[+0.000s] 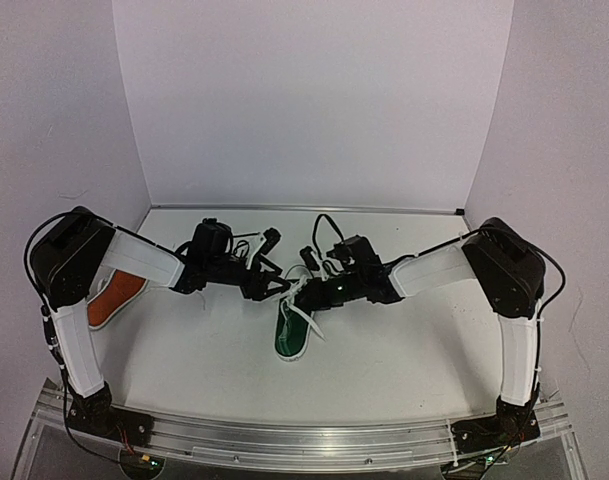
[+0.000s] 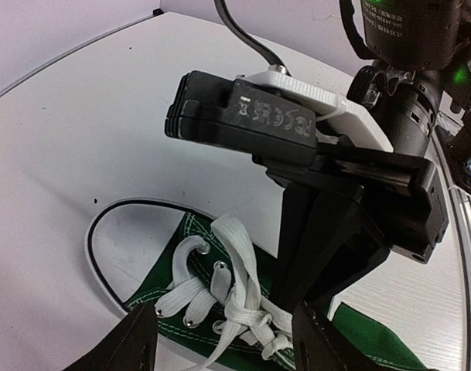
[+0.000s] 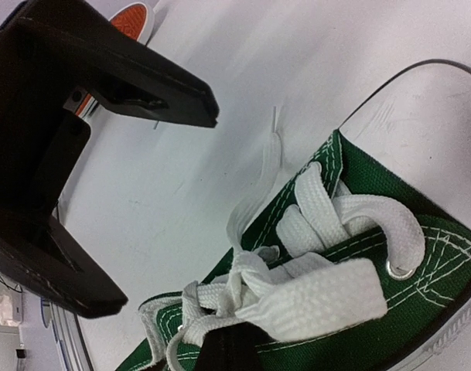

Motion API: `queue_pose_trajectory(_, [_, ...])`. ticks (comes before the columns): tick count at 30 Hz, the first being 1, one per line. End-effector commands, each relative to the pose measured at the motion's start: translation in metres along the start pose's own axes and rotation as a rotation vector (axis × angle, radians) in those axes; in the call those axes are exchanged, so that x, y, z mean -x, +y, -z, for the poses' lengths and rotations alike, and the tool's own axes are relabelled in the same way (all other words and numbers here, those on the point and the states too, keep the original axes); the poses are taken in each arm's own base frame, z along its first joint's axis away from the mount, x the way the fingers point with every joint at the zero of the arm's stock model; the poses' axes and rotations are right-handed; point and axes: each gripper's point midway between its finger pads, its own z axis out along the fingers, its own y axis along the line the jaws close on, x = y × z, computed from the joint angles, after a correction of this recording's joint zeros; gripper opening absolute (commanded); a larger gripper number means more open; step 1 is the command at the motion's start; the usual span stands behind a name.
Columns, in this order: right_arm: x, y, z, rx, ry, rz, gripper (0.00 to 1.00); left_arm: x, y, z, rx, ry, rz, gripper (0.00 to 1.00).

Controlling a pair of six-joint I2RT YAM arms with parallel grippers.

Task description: Tie the shoes

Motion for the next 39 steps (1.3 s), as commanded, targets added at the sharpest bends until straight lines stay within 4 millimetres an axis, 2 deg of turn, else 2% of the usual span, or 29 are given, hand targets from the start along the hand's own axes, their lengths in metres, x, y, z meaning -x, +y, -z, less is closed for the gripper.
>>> queue_pose_trajectory(1, [0.014, 0.029, 0.003, -0.003, -0.002, 0.141, 0.00, 0.030, -0.007, 0.005, -0.056, -0.074, -0.006, 0.63])
queue_pose_trajectory(13, [0.014, 0.029, 0.002, -0.031, 0.018, 0.173, 0.00, 0.042, 0.006, -0.013, -0.066, -0.118, 0.042, 0.60])
queue_pose_trajectory(25, [0.015, 0.029, 0.003, -0.035, 0.019, 0.178, 0.00, 0.039, 0.015, -0.032, -0.085, -0.104, 0.101, 0.59])
queue_pose_trajectory(30, [0.013, 0.028, 0.003, -0.039, 0.022, 0.176, 0.00, 0.035, 0.011, -0.041, -0.107, -0.077, 0.100, 0.57])
queue_pose_trajectory(35, [0.013, 0.028, 0.005, -0.045, 0.018, 0.178, 0.00, 0.029, 0.011, -0.047, -0.117, -0.056, 0.113, 0.49])
queue_pose_trajectory(37, [0.014, 0.028, 0.007, -0.051, 0.015, 0.177, 0.00, 0.028, 0.011, -0.047, -0.122, -0.053, 0.117, 0.41])
queue_pose_trajectory(39, [0.014, 0.028, 0.008, -0.056, 0.013, 0.177, 0.00, 0.028, 0.009, -0.046, -0.127, -0.053, 0.117, 0.29])
